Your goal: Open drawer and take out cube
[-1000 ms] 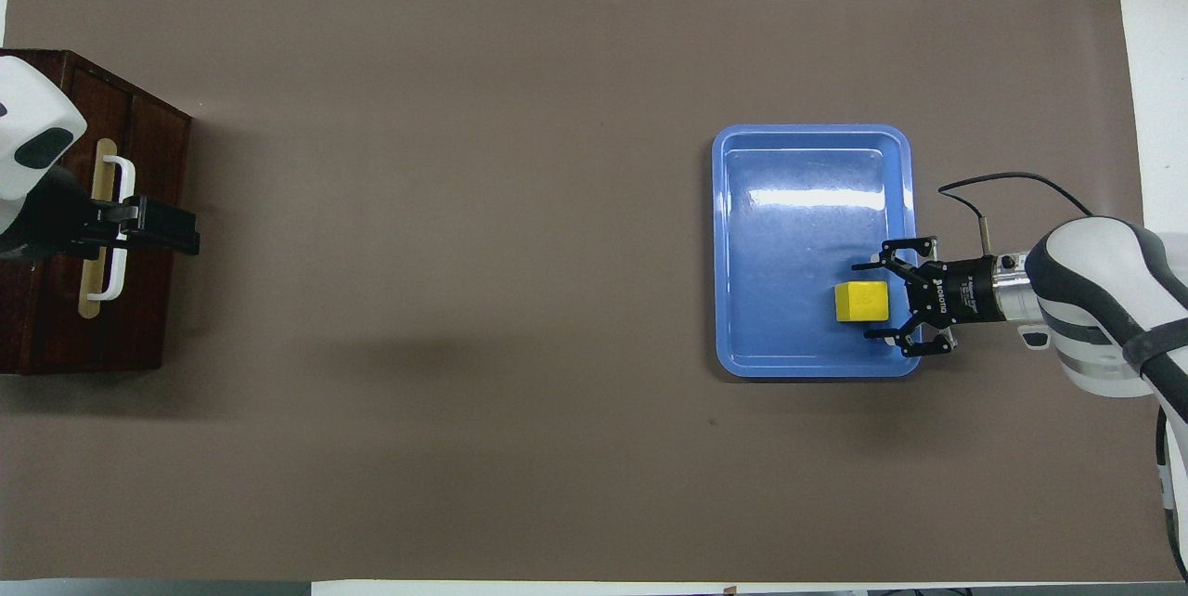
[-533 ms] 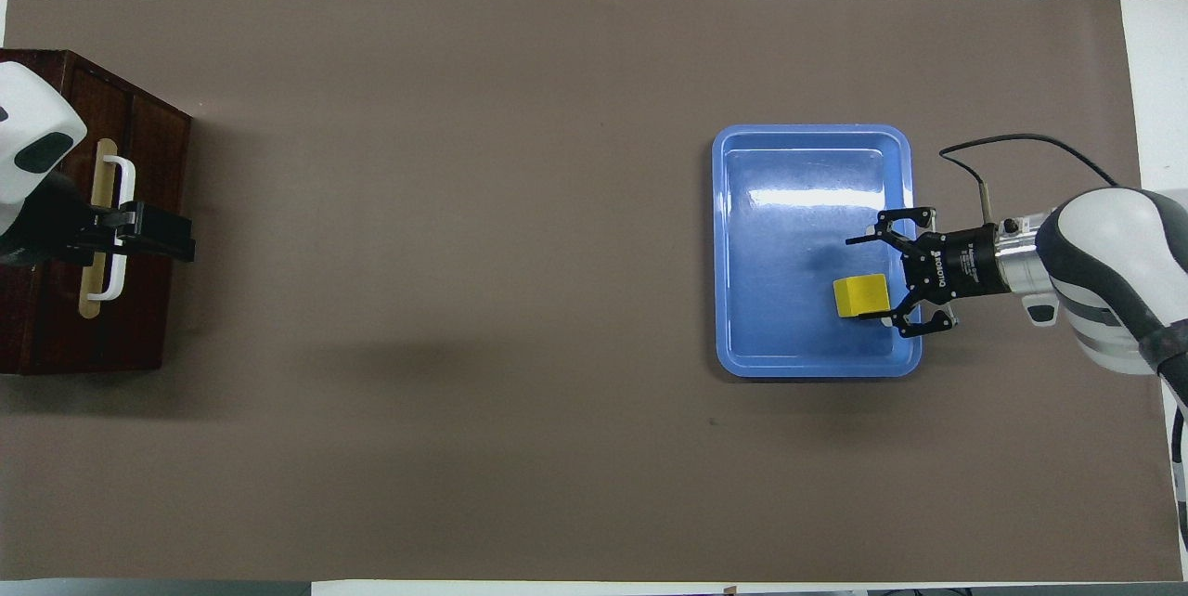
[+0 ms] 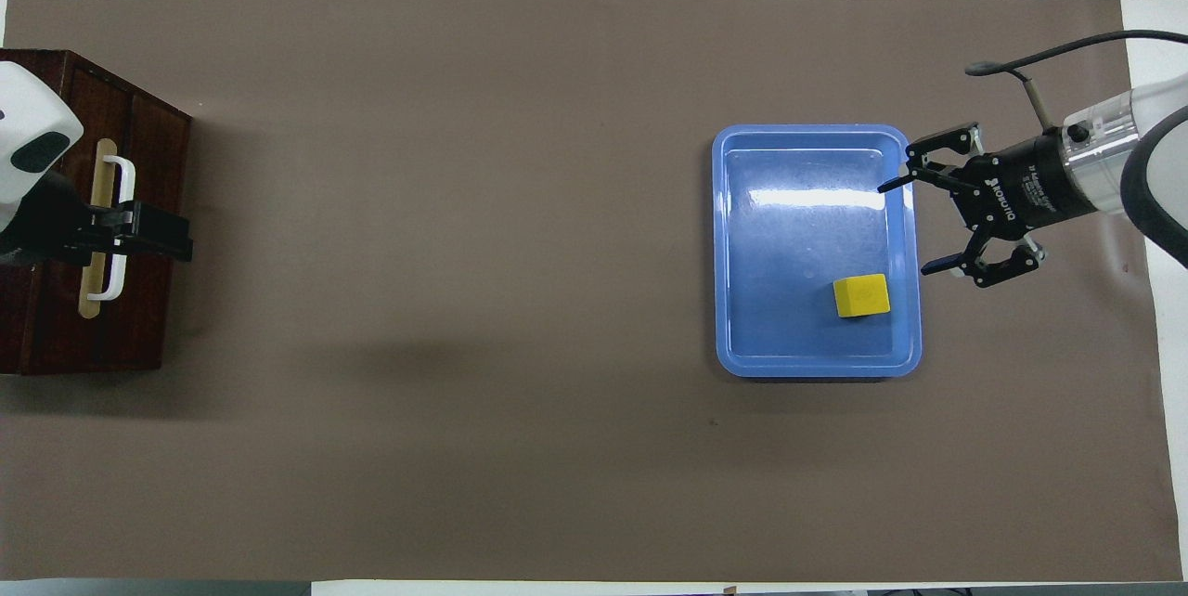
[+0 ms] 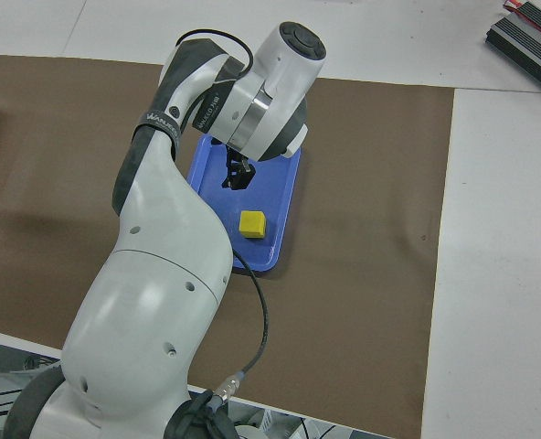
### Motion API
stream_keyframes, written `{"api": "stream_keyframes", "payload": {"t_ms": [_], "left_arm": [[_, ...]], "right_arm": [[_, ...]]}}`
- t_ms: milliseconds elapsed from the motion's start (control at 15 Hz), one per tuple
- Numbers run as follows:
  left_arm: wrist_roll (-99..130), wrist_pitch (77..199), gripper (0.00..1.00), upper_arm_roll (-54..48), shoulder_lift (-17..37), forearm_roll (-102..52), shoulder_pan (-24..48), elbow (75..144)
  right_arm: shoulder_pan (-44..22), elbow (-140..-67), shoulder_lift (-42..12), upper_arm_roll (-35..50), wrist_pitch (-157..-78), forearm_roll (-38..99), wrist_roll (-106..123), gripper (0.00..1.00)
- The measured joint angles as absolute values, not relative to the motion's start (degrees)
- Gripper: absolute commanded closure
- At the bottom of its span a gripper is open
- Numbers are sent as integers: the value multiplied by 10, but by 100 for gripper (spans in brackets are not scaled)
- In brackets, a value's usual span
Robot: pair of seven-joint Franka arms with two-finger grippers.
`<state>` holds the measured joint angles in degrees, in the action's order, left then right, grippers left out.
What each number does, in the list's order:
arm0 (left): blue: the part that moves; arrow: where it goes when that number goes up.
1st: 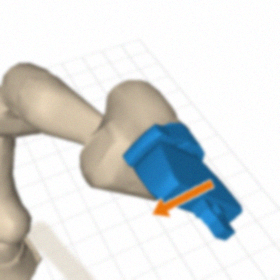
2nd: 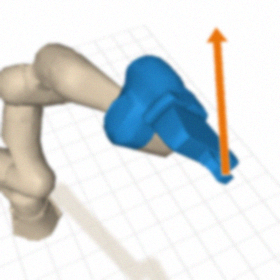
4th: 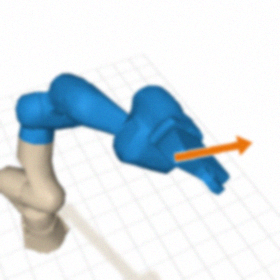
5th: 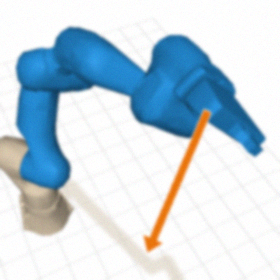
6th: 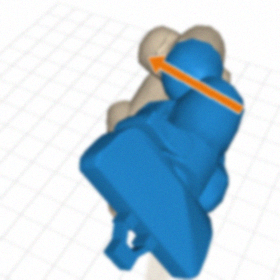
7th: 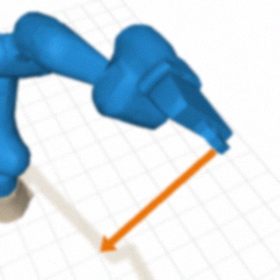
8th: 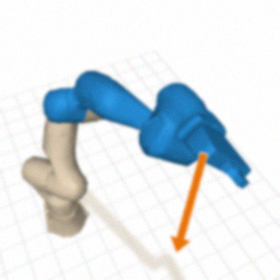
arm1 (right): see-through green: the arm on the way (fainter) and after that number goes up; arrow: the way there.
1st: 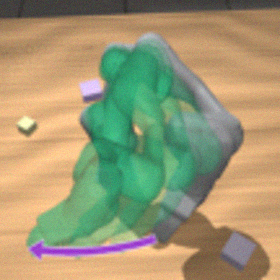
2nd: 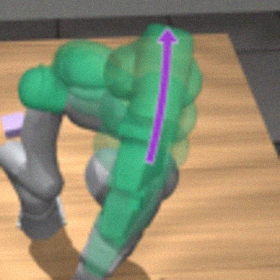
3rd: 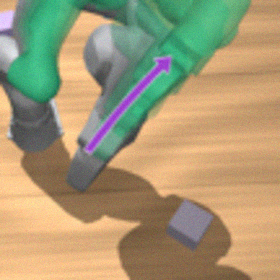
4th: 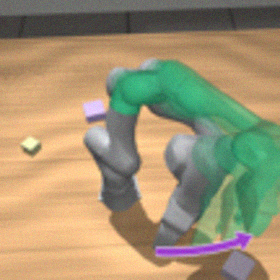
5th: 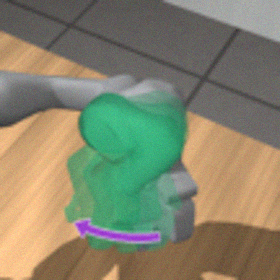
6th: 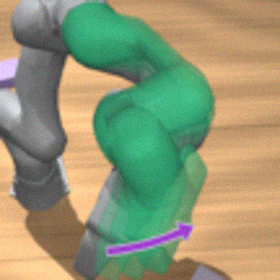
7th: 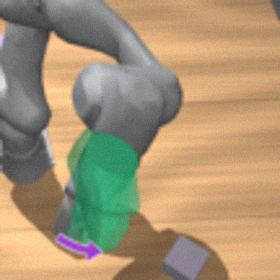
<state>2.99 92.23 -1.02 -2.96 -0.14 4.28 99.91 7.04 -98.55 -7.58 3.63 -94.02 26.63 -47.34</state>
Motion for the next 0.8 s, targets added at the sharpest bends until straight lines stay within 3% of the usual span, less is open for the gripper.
{"api": "stream_keyframes", "payload": {"t_ms": [200,800], "left_arm": [[30,922,0,-10,-30,-1,43,999],[30,922,0,-10,-30,-1,43,999]], "right_arm": [[49,-940,-69,39,-921,190,-358,0],[24,-918,-23,41,-924,39,12,0]]}}
